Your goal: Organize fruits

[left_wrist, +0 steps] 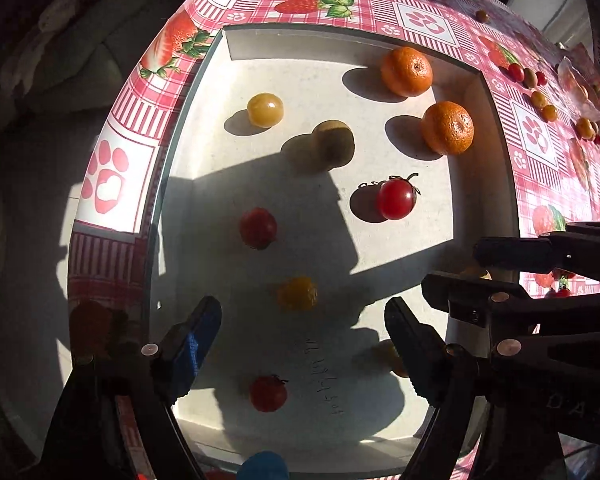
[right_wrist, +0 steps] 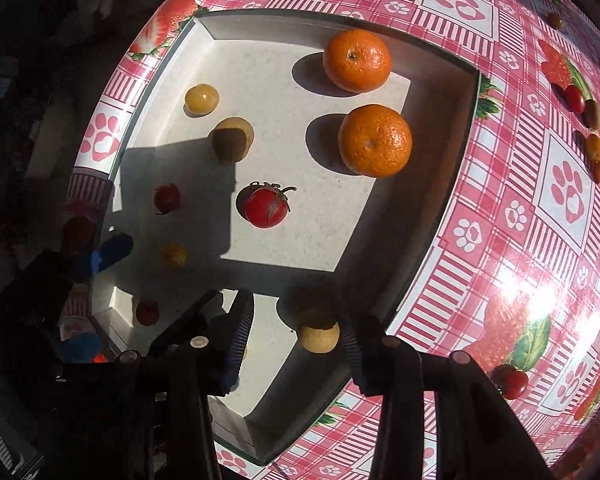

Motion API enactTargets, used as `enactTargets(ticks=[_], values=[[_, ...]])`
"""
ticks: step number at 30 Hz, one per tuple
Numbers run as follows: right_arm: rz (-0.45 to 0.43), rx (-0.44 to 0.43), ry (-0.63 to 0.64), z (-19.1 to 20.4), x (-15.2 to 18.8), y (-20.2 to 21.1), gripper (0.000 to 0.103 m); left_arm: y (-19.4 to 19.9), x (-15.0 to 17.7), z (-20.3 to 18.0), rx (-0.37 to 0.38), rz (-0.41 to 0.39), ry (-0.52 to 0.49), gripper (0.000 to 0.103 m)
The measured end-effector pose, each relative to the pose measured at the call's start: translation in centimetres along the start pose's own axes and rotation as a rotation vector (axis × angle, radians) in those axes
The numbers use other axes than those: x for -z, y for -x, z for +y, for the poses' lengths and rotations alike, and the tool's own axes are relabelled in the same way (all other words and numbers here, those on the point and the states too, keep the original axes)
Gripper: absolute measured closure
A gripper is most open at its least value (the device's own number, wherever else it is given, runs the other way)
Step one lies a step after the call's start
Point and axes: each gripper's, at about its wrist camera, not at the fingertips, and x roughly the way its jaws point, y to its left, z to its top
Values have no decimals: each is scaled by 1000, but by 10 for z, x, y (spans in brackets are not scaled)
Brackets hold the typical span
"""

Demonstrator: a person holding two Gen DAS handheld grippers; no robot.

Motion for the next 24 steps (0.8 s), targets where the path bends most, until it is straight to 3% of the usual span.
enactTargets(ticks=[5,6,7,14,24], values=[[-11,4,16,8,7,15,26,9,8,-1,-12,2,19,18],[-13,15,14,10,8,18,21,11,10,-3,-21,4,22,7],[-17,24,13,10,9,21,20,14,13,-1,-37,7,28,0],[-44,98,16,5,26,45,16,36,26,-3,4,4,57,0],[-39,118,-31,7,54,57,16,49,36,3,-60,56,18,0]])
